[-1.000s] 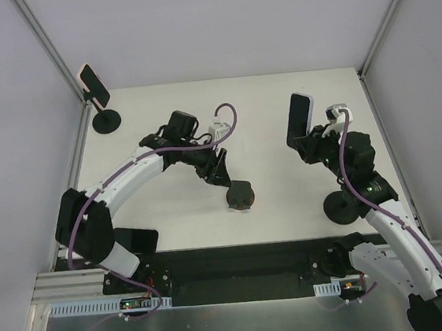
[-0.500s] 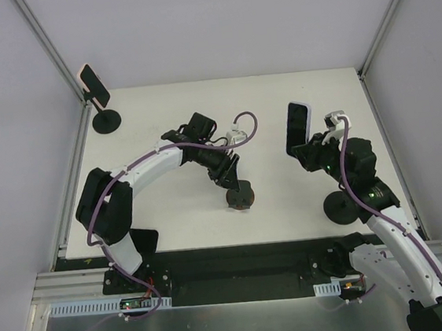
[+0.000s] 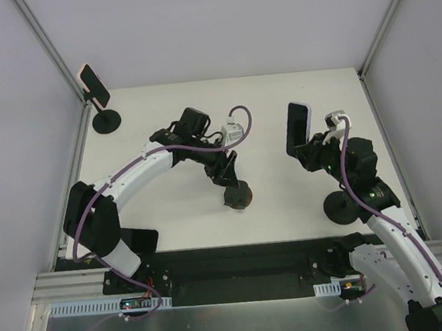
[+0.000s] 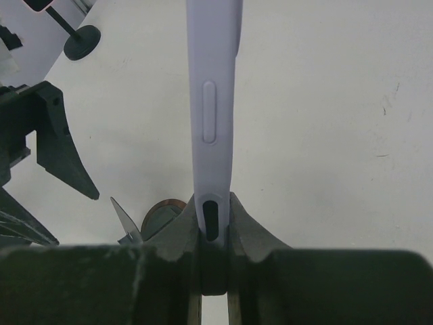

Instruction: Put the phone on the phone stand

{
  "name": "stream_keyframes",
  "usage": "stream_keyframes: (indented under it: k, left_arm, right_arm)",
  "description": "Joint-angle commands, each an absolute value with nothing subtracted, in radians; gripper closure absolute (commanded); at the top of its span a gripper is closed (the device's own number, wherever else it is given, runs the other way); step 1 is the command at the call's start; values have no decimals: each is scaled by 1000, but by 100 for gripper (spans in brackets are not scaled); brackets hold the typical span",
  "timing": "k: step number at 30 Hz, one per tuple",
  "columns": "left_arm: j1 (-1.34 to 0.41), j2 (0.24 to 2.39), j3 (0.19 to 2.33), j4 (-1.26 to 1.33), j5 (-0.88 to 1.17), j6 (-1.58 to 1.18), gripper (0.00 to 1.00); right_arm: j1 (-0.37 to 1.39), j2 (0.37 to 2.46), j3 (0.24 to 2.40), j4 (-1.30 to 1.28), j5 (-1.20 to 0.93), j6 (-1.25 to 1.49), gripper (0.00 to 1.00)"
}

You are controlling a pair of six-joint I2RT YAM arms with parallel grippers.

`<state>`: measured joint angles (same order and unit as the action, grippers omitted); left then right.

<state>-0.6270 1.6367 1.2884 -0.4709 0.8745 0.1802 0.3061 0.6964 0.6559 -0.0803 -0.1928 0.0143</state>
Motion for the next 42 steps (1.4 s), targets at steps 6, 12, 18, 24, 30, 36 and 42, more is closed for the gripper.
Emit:
stream_keyframes:
  k: [6, 12, 18, 24, 30, 36, 42]
  left_arm:
    - [-604, 1781, 1462, -702, 772, 317, 27]
    - [-607, 1838, 1463, -706, 784, 357, 48]
    - [-624, 1830, 1430, -677, 779, 350, 73]
    - [-624, 1777, 1378, -553, 628, 230, 100]
    - [-456, 1534, 1151, -312, 234, -102, 100]
    - [-139, 1295, 991, -196, -87, -227, 100]
    - [280, 1391, 1055, -121, 231, -176, 100]
  right_arm:
    - [290, 660, 661, 20, -224, 8, 99]
    - [282, 643, 652, 15, -227, 8, 99]
    - [278, 652, 650, 18, -239, 8, 99]
    - [275, 650, 646, 21, -244, 6, 99]
    - [276, 650, 630, 34, -264, 9, 99]
    - [275, 666, 612, 67, -298, 35, 99]
    - [275, 684, 601, 109, -330, 57, 99]
